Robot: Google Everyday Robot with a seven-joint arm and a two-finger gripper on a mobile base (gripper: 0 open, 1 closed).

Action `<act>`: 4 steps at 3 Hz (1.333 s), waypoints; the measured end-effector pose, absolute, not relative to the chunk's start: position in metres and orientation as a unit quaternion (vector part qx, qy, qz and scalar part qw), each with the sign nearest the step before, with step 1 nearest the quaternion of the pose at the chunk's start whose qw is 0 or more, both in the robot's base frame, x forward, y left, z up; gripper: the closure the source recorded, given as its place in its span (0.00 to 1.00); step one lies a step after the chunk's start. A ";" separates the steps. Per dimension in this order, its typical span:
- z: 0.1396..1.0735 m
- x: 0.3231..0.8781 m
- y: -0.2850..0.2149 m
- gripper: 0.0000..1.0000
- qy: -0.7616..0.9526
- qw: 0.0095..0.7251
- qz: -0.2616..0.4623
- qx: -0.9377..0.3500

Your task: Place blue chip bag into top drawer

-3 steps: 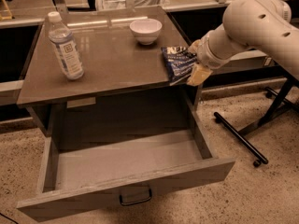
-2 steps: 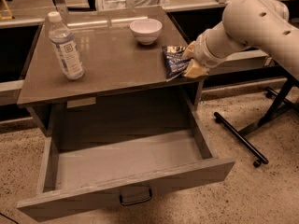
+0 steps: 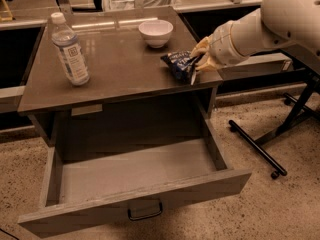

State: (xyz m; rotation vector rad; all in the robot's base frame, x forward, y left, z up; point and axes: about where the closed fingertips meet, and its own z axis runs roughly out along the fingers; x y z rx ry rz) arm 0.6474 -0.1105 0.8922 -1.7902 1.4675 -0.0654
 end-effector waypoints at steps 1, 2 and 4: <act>0.925 0.603 -0.092 1.00 0.506 0.430 0.009 -0.747; 0.918 0.555 -0.068 1.00 0.419 0.390 0.010 -0.820; 0.872 0.536 -0.038 1.00 0.336 0.369 0.060 -0.865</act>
Offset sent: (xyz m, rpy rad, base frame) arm -0.1456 0.0517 -0.0232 -0.3793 -0.0551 0.6514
